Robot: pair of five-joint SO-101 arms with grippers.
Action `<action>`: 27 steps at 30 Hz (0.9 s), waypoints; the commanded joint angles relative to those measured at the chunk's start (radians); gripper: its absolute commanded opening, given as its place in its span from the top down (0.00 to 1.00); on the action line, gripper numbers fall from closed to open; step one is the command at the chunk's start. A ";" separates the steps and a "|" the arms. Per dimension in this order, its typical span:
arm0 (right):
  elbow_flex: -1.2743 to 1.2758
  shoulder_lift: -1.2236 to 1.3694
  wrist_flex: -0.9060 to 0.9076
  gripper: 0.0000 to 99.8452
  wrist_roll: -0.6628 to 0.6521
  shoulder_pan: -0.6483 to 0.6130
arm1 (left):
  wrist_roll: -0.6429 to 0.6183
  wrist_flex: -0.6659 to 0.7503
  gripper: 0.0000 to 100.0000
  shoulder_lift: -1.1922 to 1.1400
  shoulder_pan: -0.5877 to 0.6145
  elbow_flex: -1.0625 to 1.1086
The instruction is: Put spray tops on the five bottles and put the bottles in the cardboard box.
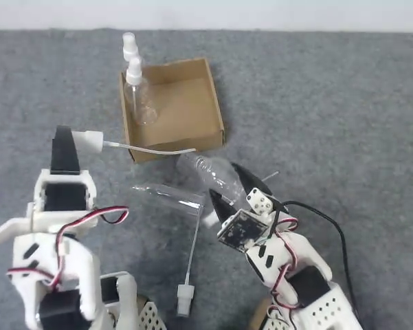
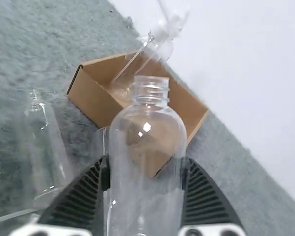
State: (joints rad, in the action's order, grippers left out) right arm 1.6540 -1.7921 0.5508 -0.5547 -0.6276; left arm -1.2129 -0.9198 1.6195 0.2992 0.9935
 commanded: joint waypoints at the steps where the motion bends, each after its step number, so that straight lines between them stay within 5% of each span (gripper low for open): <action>1: 0.000 -0.022 -0.071 0.97 -0.031 -0.005 | -0.002 0.009 0.99 0.032 0.002 -0.008; 27: 0.008 -0.022 -0.148 0.99 -0.029 -0.012 | 0.000 -0.043 0.99 0.095 -0.005 0.013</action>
State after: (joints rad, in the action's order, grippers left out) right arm 1.6571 -1.7921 0.4312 -0.5731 -0.6291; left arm -1.2129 -0.9597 1.7085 0.2961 1.0119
